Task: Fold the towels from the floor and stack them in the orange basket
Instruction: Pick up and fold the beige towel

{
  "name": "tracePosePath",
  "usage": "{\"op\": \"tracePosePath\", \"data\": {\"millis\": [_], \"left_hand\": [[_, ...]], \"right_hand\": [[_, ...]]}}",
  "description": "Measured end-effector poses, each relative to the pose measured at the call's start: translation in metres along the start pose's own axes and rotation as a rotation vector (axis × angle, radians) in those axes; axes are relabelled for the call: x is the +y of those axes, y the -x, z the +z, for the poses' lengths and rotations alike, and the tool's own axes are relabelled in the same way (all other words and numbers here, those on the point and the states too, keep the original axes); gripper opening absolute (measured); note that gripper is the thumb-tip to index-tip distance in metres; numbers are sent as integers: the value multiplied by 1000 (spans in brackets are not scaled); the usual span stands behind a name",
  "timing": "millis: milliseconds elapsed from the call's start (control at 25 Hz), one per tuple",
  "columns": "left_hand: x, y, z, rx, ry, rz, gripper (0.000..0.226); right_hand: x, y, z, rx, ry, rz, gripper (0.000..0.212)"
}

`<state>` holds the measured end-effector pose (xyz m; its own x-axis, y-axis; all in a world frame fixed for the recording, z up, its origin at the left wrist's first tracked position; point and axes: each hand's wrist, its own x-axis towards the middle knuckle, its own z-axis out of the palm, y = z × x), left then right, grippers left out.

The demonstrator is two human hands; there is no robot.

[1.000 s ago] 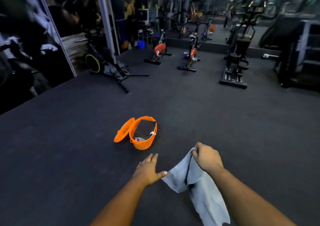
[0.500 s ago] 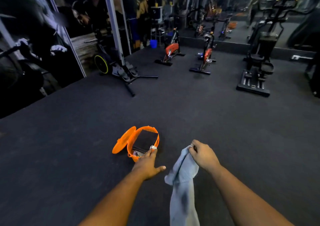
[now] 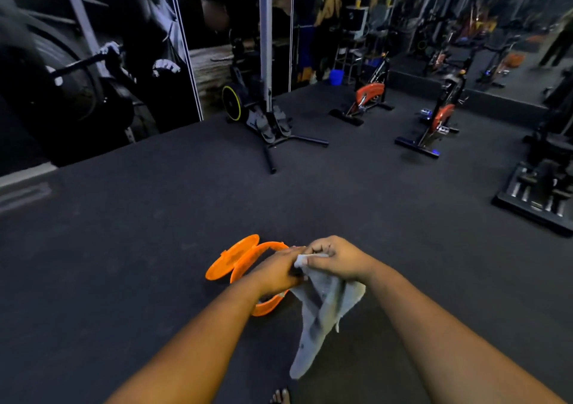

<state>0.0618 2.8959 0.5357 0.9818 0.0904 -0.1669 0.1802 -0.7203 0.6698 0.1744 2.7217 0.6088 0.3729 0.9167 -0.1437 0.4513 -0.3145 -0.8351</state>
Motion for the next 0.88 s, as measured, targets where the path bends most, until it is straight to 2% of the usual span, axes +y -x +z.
{"op": "tracePosePath", "data": {"millis": [80,240,280,360,400,480,560,680,800,880], "left_hand": [[-21,-30,-11,-1,-77,-12,25],[-36,-65,-36,-11,-54,-77,13],[-26,-75,-43,-2,-18,-71,17],[0,-99,-53,-30,83,-53,49],[11,-112,-56,-24,138,-51,52],[23,-136,-61,71,97,-81,19],[17,-148,-69,139,-113,-191,32],[9,-147,-61,109,-425,-445,41],[13,-136,-40,124,-398,-592,61],[19,-123,-30,331,-332,-701,72]], "right_hand": [[7,-24,-36,-28,51,2,11],[34,-58,-106,-53,200,46,11],[39,-70,-116,-71,214,41,13],[42,-98,-128,-139,228,4,16],[42,-111,-130,-185,242,-27,17],[46,-135,-135,-254,263,-95,17],[61,-153,-152,-251,303,-162,14],[90,-173,-199,-252,347,-202,9],[112,-183,-241,-289,440,-244,24],[132,-185,-260,-322,612,-214,35]]}}
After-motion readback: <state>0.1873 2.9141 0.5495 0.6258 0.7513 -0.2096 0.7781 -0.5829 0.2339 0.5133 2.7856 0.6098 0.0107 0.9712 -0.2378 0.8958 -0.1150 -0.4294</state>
